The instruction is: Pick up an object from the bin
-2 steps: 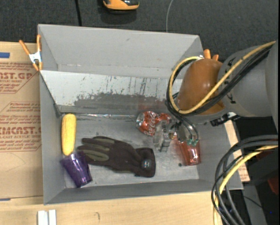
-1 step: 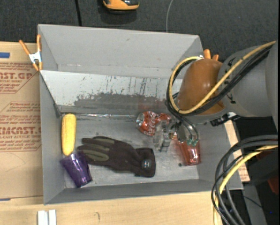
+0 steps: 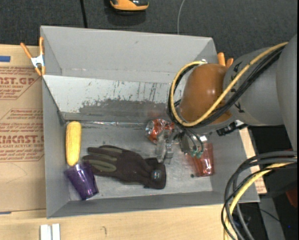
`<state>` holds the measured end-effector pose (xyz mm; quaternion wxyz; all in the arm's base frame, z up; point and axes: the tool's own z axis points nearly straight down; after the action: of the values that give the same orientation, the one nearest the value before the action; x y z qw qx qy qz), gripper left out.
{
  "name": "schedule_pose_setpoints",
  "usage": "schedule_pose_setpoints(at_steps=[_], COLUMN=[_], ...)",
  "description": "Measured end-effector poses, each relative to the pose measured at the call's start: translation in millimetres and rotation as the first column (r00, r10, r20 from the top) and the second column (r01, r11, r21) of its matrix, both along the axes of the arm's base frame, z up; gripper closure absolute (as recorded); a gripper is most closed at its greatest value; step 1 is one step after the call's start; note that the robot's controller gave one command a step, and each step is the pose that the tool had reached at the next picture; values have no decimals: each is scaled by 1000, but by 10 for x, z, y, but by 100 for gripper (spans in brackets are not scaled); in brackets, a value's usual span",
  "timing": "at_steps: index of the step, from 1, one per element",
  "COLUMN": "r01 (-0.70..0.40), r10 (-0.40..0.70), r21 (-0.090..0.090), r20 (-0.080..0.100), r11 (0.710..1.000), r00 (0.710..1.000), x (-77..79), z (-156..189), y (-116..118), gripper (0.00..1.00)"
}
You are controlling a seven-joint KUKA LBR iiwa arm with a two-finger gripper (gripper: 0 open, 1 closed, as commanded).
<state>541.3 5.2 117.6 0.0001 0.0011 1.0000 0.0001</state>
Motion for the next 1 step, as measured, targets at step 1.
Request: schedule_pose_setpoints(at_steps=[1], r01=[-4], r10=[4], r21=[1], r20=[2], r11=[1000], r00=[1000], x=[262], z=[23], y=[312], gripper=[0])
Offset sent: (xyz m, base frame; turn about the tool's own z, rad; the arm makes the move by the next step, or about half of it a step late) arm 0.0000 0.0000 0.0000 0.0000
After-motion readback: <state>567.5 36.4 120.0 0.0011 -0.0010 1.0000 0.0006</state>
